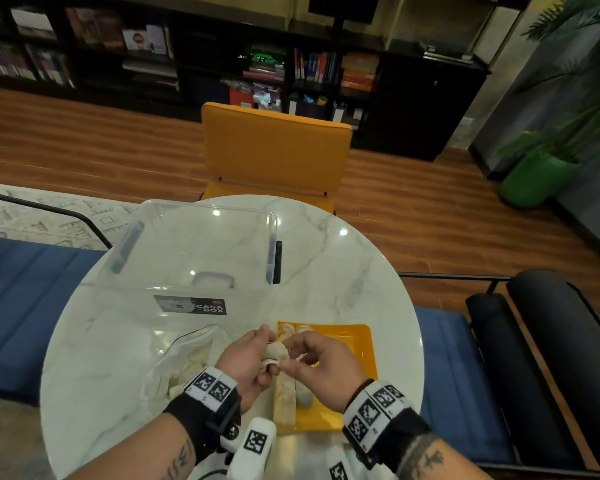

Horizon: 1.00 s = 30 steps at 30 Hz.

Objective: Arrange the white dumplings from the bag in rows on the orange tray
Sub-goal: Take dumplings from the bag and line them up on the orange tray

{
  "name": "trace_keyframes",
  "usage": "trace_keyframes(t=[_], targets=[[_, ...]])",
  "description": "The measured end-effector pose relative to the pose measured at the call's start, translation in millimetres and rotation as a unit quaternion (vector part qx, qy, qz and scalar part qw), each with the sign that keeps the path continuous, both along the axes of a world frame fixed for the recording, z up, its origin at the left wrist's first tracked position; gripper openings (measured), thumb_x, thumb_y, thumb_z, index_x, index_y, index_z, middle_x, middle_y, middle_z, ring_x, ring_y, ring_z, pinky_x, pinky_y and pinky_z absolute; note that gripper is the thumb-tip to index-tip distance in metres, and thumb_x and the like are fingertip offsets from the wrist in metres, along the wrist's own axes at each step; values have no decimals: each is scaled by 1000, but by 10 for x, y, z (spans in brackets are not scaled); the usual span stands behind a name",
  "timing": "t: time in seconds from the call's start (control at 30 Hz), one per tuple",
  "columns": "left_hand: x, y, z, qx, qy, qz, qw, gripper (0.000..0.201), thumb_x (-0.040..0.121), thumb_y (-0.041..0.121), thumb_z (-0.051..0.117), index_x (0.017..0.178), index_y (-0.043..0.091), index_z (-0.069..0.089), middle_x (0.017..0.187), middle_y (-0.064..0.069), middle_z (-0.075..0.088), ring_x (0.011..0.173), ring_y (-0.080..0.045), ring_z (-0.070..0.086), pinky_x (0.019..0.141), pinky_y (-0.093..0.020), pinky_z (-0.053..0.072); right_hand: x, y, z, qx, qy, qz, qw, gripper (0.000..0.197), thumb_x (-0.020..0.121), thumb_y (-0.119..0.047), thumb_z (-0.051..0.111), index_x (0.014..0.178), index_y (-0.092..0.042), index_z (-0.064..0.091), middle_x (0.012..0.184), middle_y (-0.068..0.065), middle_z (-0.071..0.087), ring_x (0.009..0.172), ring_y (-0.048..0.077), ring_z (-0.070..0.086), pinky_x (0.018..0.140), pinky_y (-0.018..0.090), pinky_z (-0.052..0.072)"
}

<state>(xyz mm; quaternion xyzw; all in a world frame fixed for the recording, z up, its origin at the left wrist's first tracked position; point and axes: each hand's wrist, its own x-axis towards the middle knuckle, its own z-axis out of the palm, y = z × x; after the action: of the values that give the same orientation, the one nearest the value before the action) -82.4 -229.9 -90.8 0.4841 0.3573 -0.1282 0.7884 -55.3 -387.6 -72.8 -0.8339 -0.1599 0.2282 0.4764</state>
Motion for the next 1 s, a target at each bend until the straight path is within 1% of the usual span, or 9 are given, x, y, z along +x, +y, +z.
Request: trace_keyframes(t=[0.07,0.2,0.33,0.47,0.57,0.67,0.77,0.83,1.0], targets=[[4,-73,49,-4,-6,-10,1000,31,101,37,45,100,7,53,60,-6,54,38,-13,45,32,-15,25,-38,14,-5,32,-23,-58,998,6,85,-30,75,86,-32,69,86,-8,71,77,2,63,73,17,50],[-14,-153,78,13,-30,-59,998,37,98,45,48,99,10,55,65,-4,56,42,-13,45,32,-15,27,-40,-46,-20,24,-19,-88,996,16,88,-27,71,76,-31,63,66,-16,62,63,-1,54,63,15,43],[-81,-180,92,95,-78,-113,986,34,91,48,58,95,16,66,76,-3,63,49,-12,47,40,-19,35,5,-139,15,1,-29,-97,995,18,91,-28,65,75,-31,57,69,-11,63,69,9,62,66,22,49],[-123,-161,141,152,-127,-182,963,19,88,32,69,96,14,71,89,-8,73,51,-8,50,41,-20,39,64,-209,119,-18,-44,-103,994,11,93,-28,64,83,-29,60,77,-4,69,73,14,66,70,31,56],[-126,-170,194,184,-152,-208,949,11,91,17,67,98,8,69,89,-8,74,42,1,50,38,-17,38,56,-217,192,-3,-55,-109,993,6,91,-27,67,88,-30,63,79,-6,69,72,8,64,69,23,54],[-129,-172,215,190,-168,-205,945,15,86,24,71,93,12,67,86,-7,75,45,2,54,40,-18,39,21,-205,190,6,-49,-105,993,8,87,-30,72,91,-34,66,78,-15,68,70,1,61,68,18,51],[-140,-151,210,182,-166,-205,947,26,75,31,72,94,14,69,89,-9,76,57,-6,61,43,-23,44,-1,-198,174,11,-44,-107,993,9,87,-27,72,81,-32,67,74,-12,69,70,3,63,67,20,49],[-149,-133,178,203,-164,-215,941,15,83,26,74,96,17,70,91,-6,76,72,-14,66,47,-26,47,-13,-200,209,11,-58,-120,991,10,86,-27,73,80,-31,68,74,-11,69,71,4,63,65,16,48],[-158,-111,133,215,-161,-211,940,20,79,31,76,96,23,69,85,-1,76,78,-12,70,46,-23,44,-49,-192,267,30,-56,-111,992,8,86,-26,75,82,-31,69,75,-10,70,73,0,63,65,14,48]])
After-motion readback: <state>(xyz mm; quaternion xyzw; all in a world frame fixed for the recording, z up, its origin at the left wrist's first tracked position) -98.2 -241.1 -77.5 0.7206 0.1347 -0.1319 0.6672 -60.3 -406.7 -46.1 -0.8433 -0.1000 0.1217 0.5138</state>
